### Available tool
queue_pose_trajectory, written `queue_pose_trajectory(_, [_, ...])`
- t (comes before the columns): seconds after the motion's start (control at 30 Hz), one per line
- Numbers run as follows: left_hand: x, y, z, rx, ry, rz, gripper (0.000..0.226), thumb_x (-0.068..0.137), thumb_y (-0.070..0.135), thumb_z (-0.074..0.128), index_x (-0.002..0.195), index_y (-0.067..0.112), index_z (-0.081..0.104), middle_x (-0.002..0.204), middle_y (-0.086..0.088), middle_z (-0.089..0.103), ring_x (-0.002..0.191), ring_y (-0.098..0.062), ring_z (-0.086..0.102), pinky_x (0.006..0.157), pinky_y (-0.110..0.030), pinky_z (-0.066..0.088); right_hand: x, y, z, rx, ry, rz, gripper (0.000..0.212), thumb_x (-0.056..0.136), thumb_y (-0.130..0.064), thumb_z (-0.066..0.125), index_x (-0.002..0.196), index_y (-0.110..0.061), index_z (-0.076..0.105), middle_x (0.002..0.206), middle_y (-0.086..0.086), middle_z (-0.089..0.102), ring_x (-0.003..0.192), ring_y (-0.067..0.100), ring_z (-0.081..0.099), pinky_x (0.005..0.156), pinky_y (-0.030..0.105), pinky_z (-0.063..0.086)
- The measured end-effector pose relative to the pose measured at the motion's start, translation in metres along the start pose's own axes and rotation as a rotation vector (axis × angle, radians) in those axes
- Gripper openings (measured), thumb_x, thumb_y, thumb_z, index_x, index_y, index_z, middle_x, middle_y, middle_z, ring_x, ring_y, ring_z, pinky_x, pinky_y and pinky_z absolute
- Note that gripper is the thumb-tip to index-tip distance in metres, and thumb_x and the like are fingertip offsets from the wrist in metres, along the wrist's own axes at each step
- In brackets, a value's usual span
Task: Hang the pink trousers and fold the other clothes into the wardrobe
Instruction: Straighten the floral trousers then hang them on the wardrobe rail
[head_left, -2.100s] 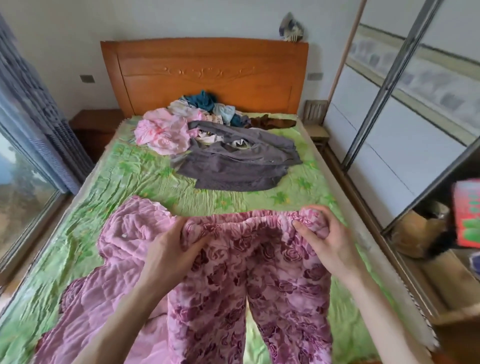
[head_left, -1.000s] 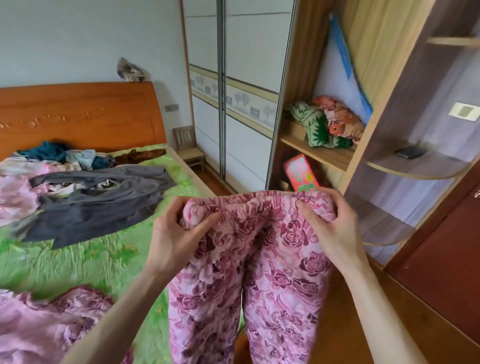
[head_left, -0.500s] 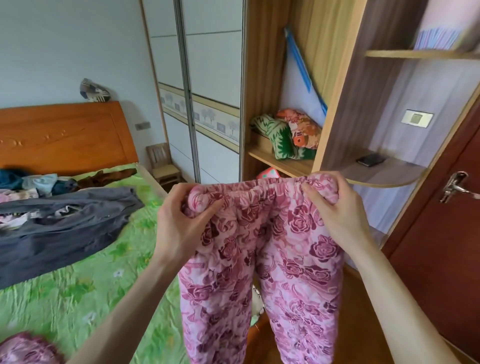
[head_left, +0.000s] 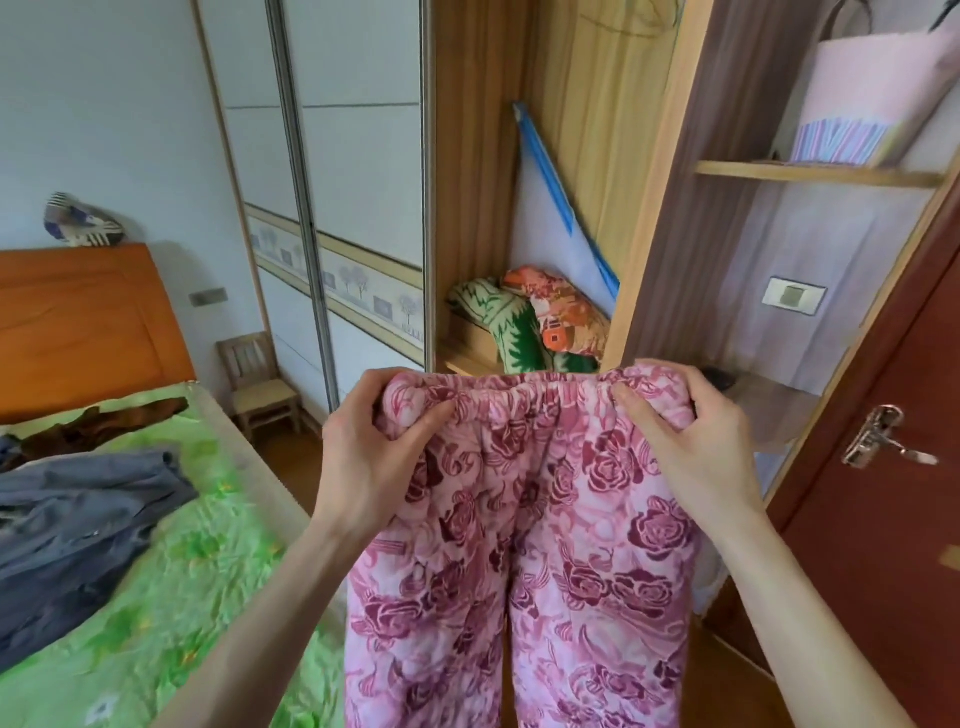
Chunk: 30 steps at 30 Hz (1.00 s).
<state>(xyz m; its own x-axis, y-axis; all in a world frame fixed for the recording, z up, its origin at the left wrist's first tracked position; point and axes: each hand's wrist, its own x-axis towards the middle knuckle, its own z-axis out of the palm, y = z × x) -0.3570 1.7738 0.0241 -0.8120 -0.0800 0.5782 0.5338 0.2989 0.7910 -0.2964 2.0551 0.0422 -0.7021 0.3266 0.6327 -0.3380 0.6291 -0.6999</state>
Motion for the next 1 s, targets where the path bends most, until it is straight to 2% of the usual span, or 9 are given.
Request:
queue_pose_trajectory(0.13, [0.048,-0.01,0.03,-0.076,-0.018,-0.002,0.034,0.079,0.041,0.088,0.104,0.027,0.069,0.093,0.016,0.074,0.091,0.001,0.071,0.078,-0.014,0.056,0.041,0.012,0.02,-0.01,0.042,-0.015,0.028,0.09,-0.049,0.067,0.108,-0.029,0.069,0.097,-0.024,0.071,0.096,-0.011,0.065,0.08,0.005,0.046])
queue_pose_trajectory(0.2, [0.068,-0.016,0.045,-0.111,-0.014,-0.009,0.034,0.078,0.042,0.088,0.105,0.029,0.07,0.095,0.02,0.074,0.092,0.001,0.072,0.082,-0.02,0.059,0.058,0.02,0.027,0.0,0.066,-0.009,0.022,0.091,-0.044,0.07,0.107,-0.029,0.069,0.096,-0.024,0.071,0.095,-0.01,0.066,0.081,0.006,0.047])
queue_pose_trajectory(0.3, [0.091,-0.028,0.064,-0.141,-0.012,-0.033,0.035,0.079,0.041,0.089,0.107,0.028,0.072,0.098,0.015,0.076,0.095,-0.005,0.074,0.088,-0.037,0.062,0.079,0.033,0.036,0.05,0.086,0.011,0.02,0.091,-0.034,0.075,0.108,-0.025,0.072,0.098,-0.02,0.073,0.096,-0.007,0.067,0.081,0.006,0.047])
queue_pose_trajectory(0.4, [0.111,-0.041,0.08,-0.142,0.004,-0.044,0.036,0.078,0.041,0.09,0.107,0.027,0.072,0.098,0.012,0.077,0.094,-0.007,0.074,0.087,-0.042,0.063,0.096,0.049,0.046,0.069,0.086,0.014,0.02,0.092,-0.035,0.074,0.109,-0.026,0.071,0.098,-0.021,0.073,0.097,-0.007,0.067,0.081,0.006,0.047])
queue_pose_trajectory(0.5, [0.127,-0.051,0.098,-0.124,0.038,-0.044,0.036,0.078,0.039,0.09,0.106,0.027,0.072,0.098,0.013,0.077,0.095,-0.006,0.074,0.088,-0.038,0.063,0.114,0.069,0.056,0.074,0.07,0.008,0.019,0.093,-0.042,0.069,0.109,-0.031,0.068,0.097,-0.03,0.071,0.097,-0.009,0.066,0.081,0.005,0.047])
queue_pose_trajectory(0.57, [0.137,-0.057,0.111,-0.108,0.059,-0.042,0.035,0.078,0.037,0.09,0.105,0.026,0.072,0.097,0.017,0.076,0.094,-0.002,0.073,0.086,-0.029,0.061,0.127,0.084,0.065,0.078,0.062,-0.008,0.021,0.093,-0.042,0.068,0.111,-0.031,0.068,0.098,-0.033,0.07,0.099,-0.011,0.065,0.083,0.005,0.046])
queue_pose_trajectory(0.7, [0.159,-0.068,0.137,-0.06,0.091,-0.056,0.037,0.076,0.036,0.092,0.105,0.025,0.072,0.095,0.019,0.075,0.09,0.0,0.073,0.079,-0.019,0.06,0.156,0.119,0.083,0.15,0.029,0.008,0.024,0.093,-0.042,0.071,0.114,-0.03,0.069,0.105,-0.026,0.071,0.105,-0.009,0.066,0.091,0.012,0.049])
queue_pose_trajectory(0.83, [0.185,-0.071,0.168,-0.009,0.15,-0.039,0.039,0.075,0.034,0.092,0.107,0.022,0.072,0.093,0.016,0.075,0.09,0.0,0.072,0.076,-0.012,0.056,0.194,0.149,0.09,0.236,-0.039,0.023,0.026,0.089,-0.037,0.078,0.113,-0.028,0.071,0.105,-0.025,0.072,0.104,-0.01,0.065,0.089,0.006,0.046])
queue_pose_trajectory(1.0, [0.216,-0.073,0.207,-0.007,0.259,-0.025,0.035,0.077,0.03,0.092,0.105,0.022,0.073,0.095,0.021,0.075,0.09,0.002,0.072,0.076,-0.011,0.054,0.242,0.177,0.1,0.341,-0.094,-0.01,0.031,0.087,-0.034,0.081,0.115,-0.025,0.073,0.109,-0.022,0.074,0.108,-0.005,0.067,0.091,0.007,0.046])
